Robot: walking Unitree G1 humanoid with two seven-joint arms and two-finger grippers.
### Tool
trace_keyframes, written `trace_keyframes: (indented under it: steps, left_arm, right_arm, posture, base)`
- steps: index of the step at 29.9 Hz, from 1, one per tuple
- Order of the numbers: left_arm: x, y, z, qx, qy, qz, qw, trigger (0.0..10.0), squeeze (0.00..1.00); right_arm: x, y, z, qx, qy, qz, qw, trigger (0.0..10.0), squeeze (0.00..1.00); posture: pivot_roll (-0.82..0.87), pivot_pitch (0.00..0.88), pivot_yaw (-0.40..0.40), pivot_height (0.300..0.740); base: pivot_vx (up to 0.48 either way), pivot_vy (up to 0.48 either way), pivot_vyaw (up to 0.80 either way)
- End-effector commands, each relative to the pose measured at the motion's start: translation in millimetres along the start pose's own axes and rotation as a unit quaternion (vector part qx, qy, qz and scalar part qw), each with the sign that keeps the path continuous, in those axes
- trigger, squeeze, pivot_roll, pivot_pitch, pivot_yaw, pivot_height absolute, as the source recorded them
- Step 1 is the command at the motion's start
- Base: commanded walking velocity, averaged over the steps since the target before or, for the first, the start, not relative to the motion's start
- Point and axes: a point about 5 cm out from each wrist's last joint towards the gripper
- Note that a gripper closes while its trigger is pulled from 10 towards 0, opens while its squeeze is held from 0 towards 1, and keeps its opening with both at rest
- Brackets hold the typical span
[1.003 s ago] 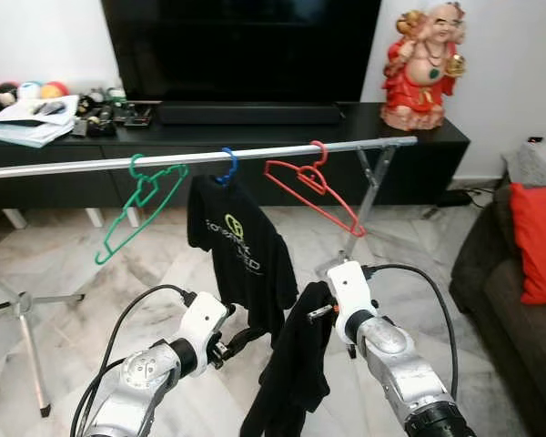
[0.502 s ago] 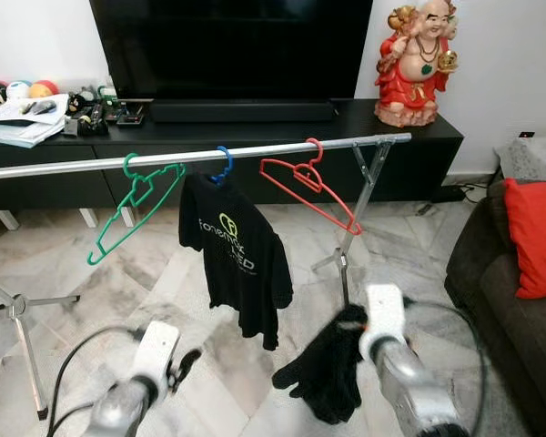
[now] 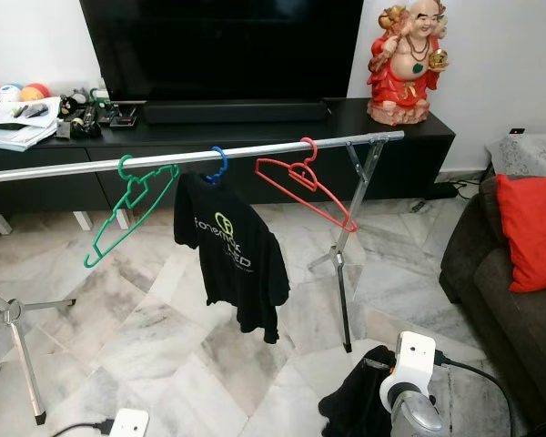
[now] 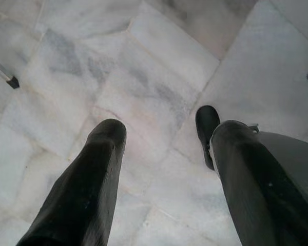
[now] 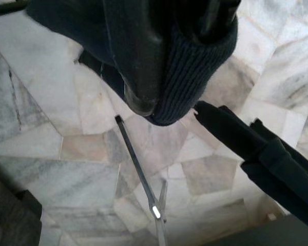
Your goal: Hang hanger
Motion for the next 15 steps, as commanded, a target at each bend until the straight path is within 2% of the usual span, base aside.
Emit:
trace_keyframes:
  steps: [1, 15]
  left_arm:
    - [1.2, -5.2, 0.8, 0.000, 0.006, 0.008, 1.000, 10.0, 0.00]
    - [3.6, -18.0, -2.2, 0.000, -0.005, 0.036, 0.999, 10.0, 0.00]
  right_arm:
    - [0.1, 9.4, 7.4, 0.002, 0.016, -0.026, 1.000, 10.0, 0.00]
    - [-1.8, 14.8, 13.0, 0.029, 0.026, -0.034, 0.999, 10.0, 0.00]
  posture:
    - [0.02, 0.075, 0.022, 0.740]
    - [0.02, 0.075, 0.022, 0.740]
  base:
    - [0.000, 0.285, 0.00]
    - [0.000, 0.281, 0.00]
Point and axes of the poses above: a point about 5 cm out from each wrist's last joint towards the gripper, its own x axis pointing back from the gripper into the wrist, its own y axis along the axis of the wrist's last joint, z = x × y, and after that the axes turned 14 degrees about -x, right-handed
